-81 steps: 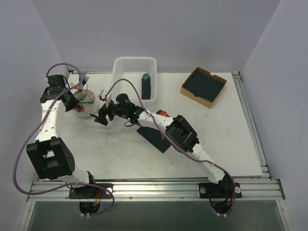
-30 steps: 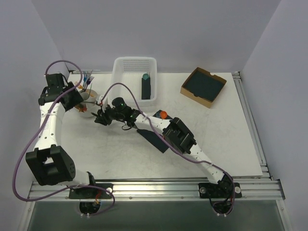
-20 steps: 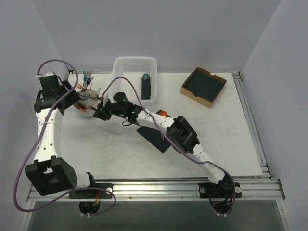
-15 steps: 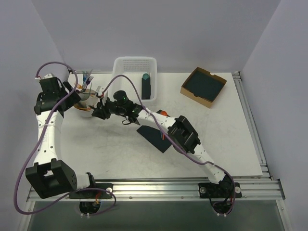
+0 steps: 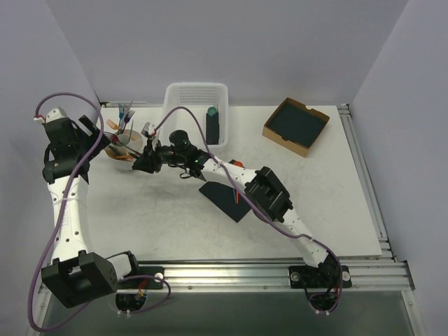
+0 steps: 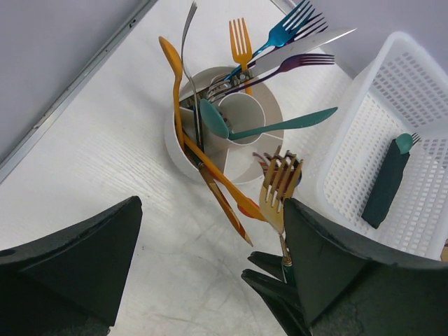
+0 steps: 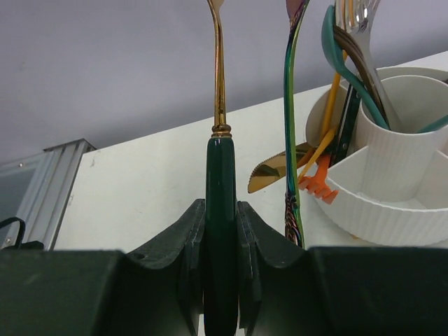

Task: Place the utensils on the paper napkin and roll it up
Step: Pick up the utensils from the container, then place the utensils on the napkin.

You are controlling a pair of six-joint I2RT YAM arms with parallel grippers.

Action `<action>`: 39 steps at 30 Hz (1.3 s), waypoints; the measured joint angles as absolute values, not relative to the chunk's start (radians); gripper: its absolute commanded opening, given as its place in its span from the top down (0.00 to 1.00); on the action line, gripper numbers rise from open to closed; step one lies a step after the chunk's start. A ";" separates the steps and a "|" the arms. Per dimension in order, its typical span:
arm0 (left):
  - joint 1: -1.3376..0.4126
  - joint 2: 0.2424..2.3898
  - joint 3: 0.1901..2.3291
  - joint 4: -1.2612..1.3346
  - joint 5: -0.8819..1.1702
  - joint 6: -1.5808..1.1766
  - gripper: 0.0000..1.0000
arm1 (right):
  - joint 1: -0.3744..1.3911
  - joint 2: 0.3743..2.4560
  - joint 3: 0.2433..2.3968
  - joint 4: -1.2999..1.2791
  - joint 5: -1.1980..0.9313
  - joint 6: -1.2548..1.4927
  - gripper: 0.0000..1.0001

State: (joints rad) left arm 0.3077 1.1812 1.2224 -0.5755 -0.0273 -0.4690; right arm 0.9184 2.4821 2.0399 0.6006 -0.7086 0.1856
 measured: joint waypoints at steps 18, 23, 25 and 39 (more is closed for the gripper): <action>0.366 1.081 1.145 -0.438 0.202 -0.448 0.10 | 0.841 2.484 2.040 0.767 -0.765 0.421 1.00; 0.370 1.084 1.103 -0.372 0.344 -0.428 0.05 | 0.828 2.483 2.016 0.861 -0.785 0.503 1.00; 0.374 1.084 1.089 -0.352 0.380 -0.428 0.05 | 0.820 2.480 1.997 0.891 -0.793 0.537 1.00; 0.434 1.108 0.935 0.035 0.678 -0.609 0.09 | 0.771 2.266 1.837 0.997 -0.803 0.695 1.00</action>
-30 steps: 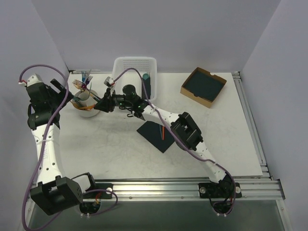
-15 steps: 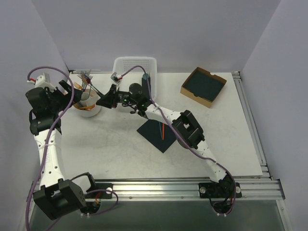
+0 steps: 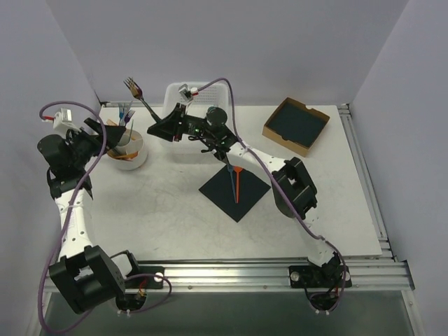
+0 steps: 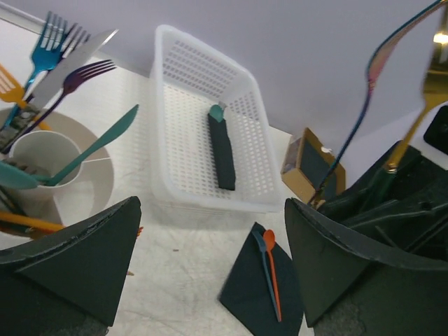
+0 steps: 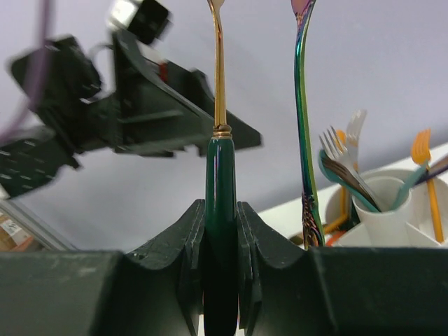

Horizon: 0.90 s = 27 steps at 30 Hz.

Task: Place the utensils on the paper napkin and roll it up
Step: Place the utensils on the napkin.

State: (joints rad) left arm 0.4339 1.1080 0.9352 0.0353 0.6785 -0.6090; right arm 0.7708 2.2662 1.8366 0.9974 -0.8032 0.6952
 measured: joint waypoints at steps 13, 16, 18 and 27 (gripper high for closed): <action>0.328 1.203 0.867 0.645 0.846 -0.800 0.10 | 0.772 2.098 1.748 1.040 -0.809 0.754 1.00; 0.318 1.215 0.857 0.802 0.875 -0.839 0.12 | 0.771 2.096 1.736 1.040 -0.809 0.767 1.00; 0.305 1.237 0.857 0.889 0.896 -0.868 0.14 | 0.771 2.096 1.726 1.042 -0.810 0.779 1.00; 0.262 1.346 0.859 1.095 0.944 -0.986 0.24 | 0.768 2.093 1.703 1.074 -0.819 0.823 1.00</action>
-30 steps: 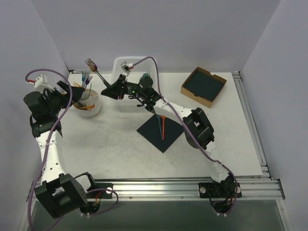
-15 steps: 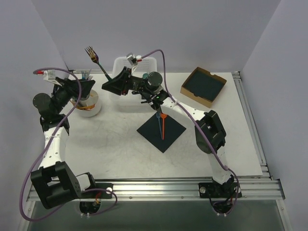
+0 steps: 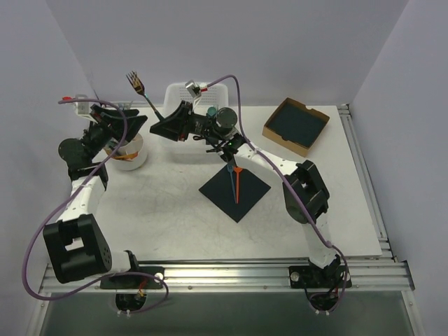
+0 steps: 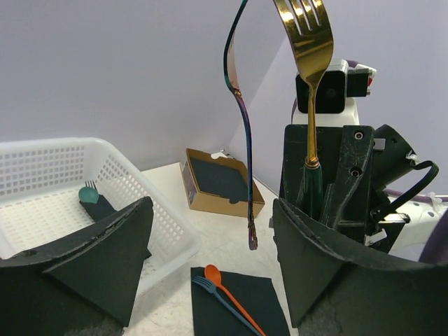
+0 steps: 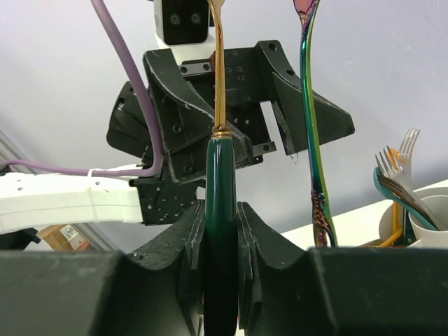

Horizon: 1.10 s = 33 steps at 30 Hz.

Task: Place the utensils on the paper napkin and roll it up
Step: Place the utensils on the napkin.

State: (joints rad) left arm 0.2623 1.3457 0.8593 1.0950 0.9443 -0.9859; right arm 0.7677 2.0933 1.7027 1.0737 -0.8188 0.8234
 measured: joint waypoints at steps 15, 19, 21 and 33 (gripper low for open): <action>0.212 1.412 0.925 1.166 0.926 -1.022 0.27 | 0.766 2.085 1.691 1.151 -0.821 0.887 1.00; 0.201 1.440 0.943 1.201 0.920 -1.051 0.29 | 0.767 2.085 1.691 1.156 -0.821 0.889 1.00; 0.197 1.452 0.953 1.217 0.916 -1.064 0.30 | 0.767 2.085 1.691 1.156 -0.821 0.889 1.00; 0.161 1.475 1.006 1.252 0.908 -1.098 0.37 | 0.773 2.085 1.691 1.156 -0.821 0.890 1.00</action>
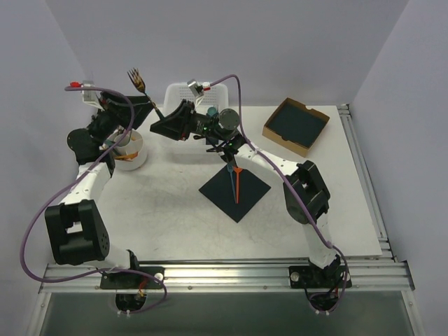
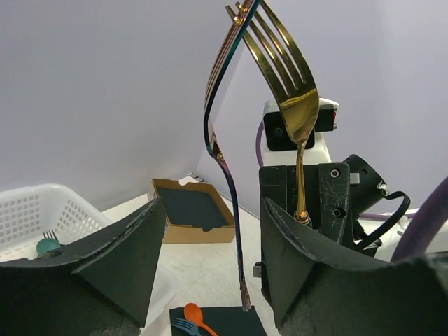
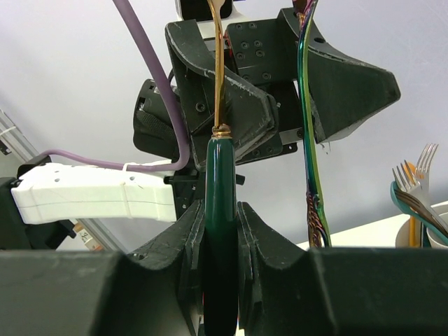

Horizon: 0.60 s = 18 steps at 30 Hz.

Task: Place the utensils on the paper napkin and roll it up
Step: Place the utensils on the napkin.

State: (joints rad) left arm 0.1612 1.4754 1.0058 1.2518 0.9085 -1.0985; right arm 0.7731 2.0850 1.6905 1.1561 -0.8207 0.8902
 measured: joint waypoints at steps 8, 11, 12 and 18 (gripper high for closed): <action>0.146 1.513 1.047 1.256 0.904 -1.121 0.61 | 0.776 2.085 1.691 1.157 -0.821 0.891 1.00; 0.144 1.531 1.066 1.253 0.902 -1.131 0.88 | 0.781 2.085 1.691 1.158 -0.820 0.893 1.00; 0.144 1.536 1.073 1.254 0.901 -1.131 0.93 | 0.781 2.085 1.691 1.159 -0.820 0.894 1.00; 0.132 1.541 1.085 1.267 0.921 -1.142 0.98 | 0.785 2.085 1.690 1.160 -0.800 0.903 1.00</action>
State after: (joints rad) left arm 0.1322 1.5414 1.0847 1.2671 0.9207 -1.1419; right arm 0.7845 2.0850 1.6901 1.1603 -0.7998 0.9028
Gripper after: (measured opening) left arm 0.052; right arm 0.180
